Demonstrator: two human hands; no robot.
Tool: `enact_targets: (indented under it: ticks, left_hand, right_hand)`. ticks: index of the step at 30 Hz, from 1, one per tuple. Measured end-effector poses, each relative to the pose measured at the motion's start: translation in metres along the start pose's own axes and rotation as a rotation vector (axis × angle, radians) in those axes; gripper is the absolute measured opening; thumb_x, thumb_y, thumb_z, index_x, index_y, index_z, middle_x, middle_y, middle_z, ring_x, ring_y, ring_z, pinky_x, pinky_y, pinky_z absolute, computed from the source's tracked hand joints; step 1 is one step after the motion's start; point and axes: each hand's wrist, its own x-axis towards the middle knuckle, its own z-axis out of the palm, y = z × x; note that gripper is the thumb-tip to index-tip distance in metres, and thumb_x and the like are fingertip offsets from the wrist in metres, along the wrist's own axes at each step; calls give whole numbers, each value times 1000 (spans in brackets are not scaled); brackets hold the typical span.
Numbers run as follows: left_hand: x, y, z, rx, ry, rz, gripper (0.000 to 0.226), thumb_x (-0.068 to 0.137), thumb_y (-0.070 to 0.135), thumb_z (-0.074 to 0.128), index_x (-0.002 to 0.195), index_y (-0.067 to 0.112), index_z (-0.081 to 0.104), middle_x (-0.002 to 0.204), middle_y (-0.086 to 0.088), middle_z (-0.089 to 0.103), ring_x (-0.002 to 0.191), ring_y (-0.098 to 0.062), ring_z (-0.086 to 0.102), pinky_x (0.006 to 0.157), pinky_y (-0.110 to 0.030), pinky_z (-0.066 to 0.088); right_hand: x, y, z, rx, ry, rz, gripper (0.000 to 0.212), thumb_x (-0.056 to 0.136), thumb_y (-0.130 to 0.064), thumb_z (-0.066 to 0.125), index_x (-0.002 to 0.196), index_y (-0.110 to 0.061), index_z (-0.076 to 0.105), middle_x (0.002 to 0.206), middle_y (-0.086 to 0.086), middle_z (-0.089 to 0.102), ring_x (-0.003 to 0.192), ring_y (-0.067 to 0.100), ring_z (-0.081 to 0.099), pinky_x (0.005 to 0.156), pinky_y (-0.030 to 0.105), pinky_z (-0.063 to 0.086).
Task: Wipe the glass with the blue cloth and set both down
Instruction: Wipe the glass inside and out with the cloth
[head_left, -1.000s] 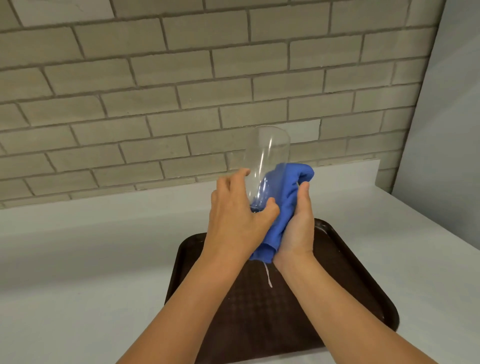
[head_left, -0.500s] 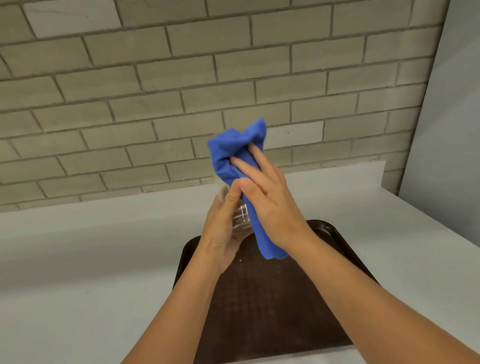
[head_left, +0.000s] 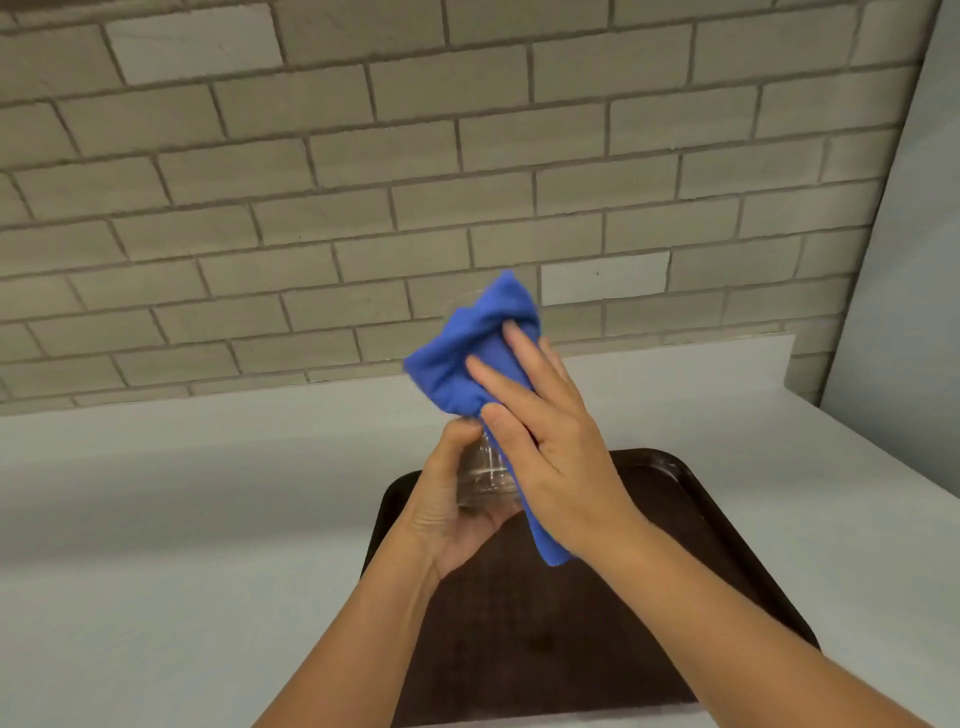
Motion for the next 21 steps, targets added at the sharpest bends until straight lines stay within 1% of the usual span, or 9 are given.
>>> enact_targets:
  ticks: [3, 5, 9, 11, 13, 15, 17, 19, 21]
  left_hand:
    - [3, -2, 2, -31, -65, 10, 43, 58, 39, 76, 96, 18, 72, 91, -4, 75, 85, -18, 71, 71, -35, 56]
    - [6, -1, 3, -29, -76, -4, 51, 55, 39, 78, 99, 16, 68, 91, -9, 74, 83, -23, 71, 69, -37, 56]
    - [9, -3, 2, -10, -23, -3, 68, 45, 38, 84, 106, 15, 62, 89, -10, 74, 78, -25, 71, 65, -37, 57]
    - [8, -4, 0, 28, 7, 13, 76, 44, 39, 84, 112, 15, 58, 88, -7, 74, 77, -22, 71, 65, -36, 57]
    - [7, -4, -3, 105, 32, 34, 81, 45, 41, 83, 117, 15, 55, 85, -3, 74, 74, -17, 70, 63, -31, 57]
    - [9, 0, -6, 186, 36, 42, 75, 50, 38, 80, 116, 17, 54, 84, -1, 74, 73, -15, 70, 62, -27, 56]
    - [15, 3, -8, 269, 52, 23, 64, 58, 38, 70, 117, 20, 53, 95, -9, 71, 86, -20, 69, 71, -31, 56]
    - [21, 8, -4, 370, 122, 0, 75, 59, 44, 65, 128, 24, 46, 129, -20, 54, 122, -33, 51, 100, -44, 43]
    - [26, 14, 10, 470, 141, 35, 86, 56, 50, 64, 135, 31, 36, 144, -7, 41, 132, -26, 37, 109, -46, 31]
  right_hand:
    - [28, -1, -11, -97, -28, -43, 38, 90, -25, 42, 127, -19, 49, 150, -4, 20, 131, -7, 2, 111, 15, 1]
    - [50, -1, -17, -36, 14, 55, 37, 92, -20, 43, 128, -16, 47, 153, 3, 20, 138, 4, 8, 110, 18, 7]
    - [56, 7, -13, 180, 113, 260, 40, 94, -24, 40, 134, -24, 39, 153, -2, 21, 138, 7, 20, 99, 8, 15]
    - [41, 13, -9, 293, 134, 385, 41, 94, -30, 38, 134, -32, 36, 147, -3, 35, 130, 9, 36, 103, 17, 29]
    - [21, 18, -2, 388, 142, 470, 39, 93, -36, 37, 131, -40, 38, 131, -4, 53, 108, 5, 54, 91, 20, 44]
    - [7, 20, 3, 408, 157, 462, 37, 91, -39, 39, 127, -48, 39, 125, -8, 57, 104, 4, 58, 89, 22, 47]
    - [4, 21, 3, 415, 191, 425, 34, 91, -38, 40, 117, -59, 37, 127, -10, 56, 109, 5, 56, 95, 27, 47]
    - [11, 20, -2, 430, 228, 398, 32, 91, -34, 42, 108, -61, 38, 130, -9, 54, 112, 5, 54, 99, 29, 45]
    - [20, 20, -8, 437, 273, 387, 34, 91, -31, 42, 116, -54, 40, 131, -8, 53, 113, 4, 53, 100, 28, 44]
